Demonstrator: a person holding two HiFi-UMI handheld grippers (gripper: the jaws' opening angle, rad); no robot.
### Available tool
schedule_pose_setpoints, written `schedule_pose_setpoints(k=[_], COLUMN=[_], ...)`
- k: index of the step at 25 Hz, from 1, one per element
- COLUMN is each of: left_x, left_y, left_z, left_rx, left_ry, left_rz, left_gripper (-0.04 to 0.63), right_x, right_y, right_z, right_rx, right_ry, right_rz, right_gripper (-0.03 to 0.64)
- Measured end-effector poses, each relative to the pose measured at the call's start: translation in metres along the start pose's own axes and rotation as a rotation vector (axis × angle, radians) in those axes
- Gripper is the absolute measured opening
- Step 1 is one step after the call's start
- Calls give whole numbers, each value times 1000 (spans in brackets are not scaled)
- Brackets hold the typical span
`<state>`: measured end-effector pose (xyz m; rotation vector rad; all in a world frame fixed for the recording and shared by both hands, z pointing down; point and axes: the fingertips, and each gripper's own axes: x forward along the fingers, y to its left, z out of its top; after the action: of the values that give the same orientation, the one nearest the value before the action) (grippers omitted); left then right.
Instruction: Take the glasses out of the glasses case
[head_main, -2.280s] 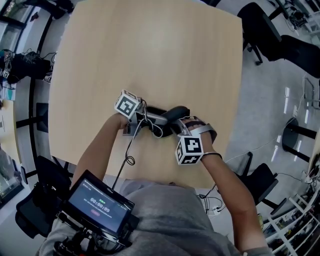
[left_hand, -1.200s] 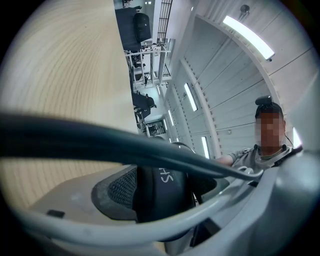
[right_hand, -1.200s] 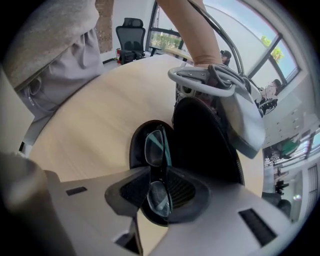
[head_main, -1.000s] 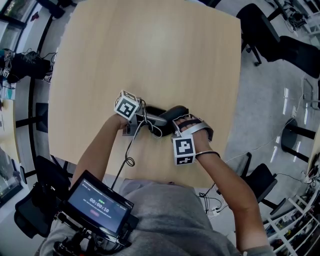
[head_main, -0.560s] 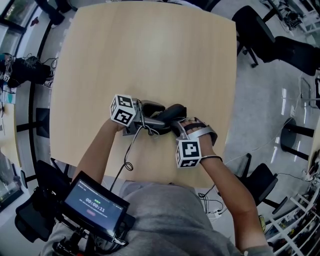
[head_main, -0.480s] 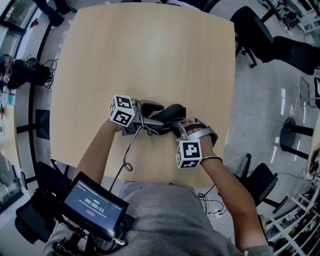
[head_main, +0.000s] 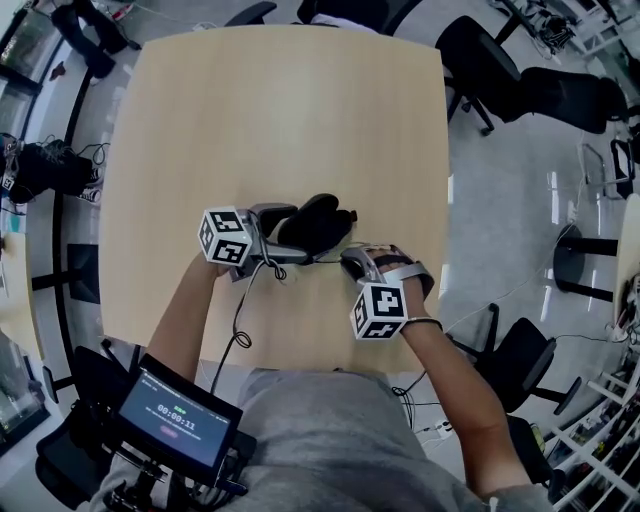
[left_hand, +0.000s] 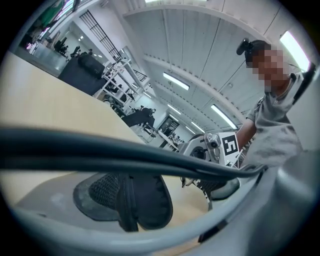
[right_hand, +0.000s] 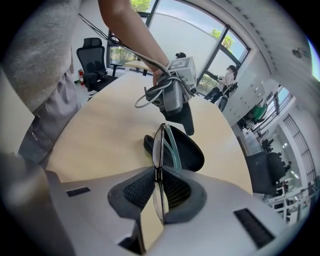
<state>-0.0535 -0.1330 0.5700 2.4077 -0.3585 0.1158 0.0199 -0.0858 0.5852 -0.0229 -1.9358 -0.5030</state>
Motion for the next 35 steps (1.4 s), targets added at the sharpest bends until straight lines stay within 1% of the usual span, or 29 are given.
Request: schedule_pose_setpoints(k=[5, 9, 12, 17, 22, 26, 30, 35], left_x=[-3, -14, -19, -30, -66, -77, -89, -97], left_y=[5, 4, -1, -23, -67, -89, -109, -129], left_z=[6, 14, 21, 35, 40, 47, 50, 46], left_rx=[20, 34, 66, 129, 218, 273, 324, 356], left_ry=[-35, -107, -143, -197, -247, -288, -312, -332], left_rz=[48, 90, 120, 183, 258, 311, 347, 376], left_gripper=[472, 472, 471, 471, 469, 468, 466, 460], right_x=[-5, -10, -15, -25, -44, -52, -51, -41], right_y=[-6, -11, -16, -20, -4, 6, 19, 43], right_z=[-13, -23, -35, -56, -45, -54, -63, -84], right_rx=[74, 143, 208, 312, 372, 420, 478, 541], right_ry=[-11, -16, -21, -19, -11, 11, 44, 95], right_rz=[-26, -57, -76, -99, -126, -128, -114, -75], right_gripper=[46, 46, 46, 48, 48, 47, 48, 48])
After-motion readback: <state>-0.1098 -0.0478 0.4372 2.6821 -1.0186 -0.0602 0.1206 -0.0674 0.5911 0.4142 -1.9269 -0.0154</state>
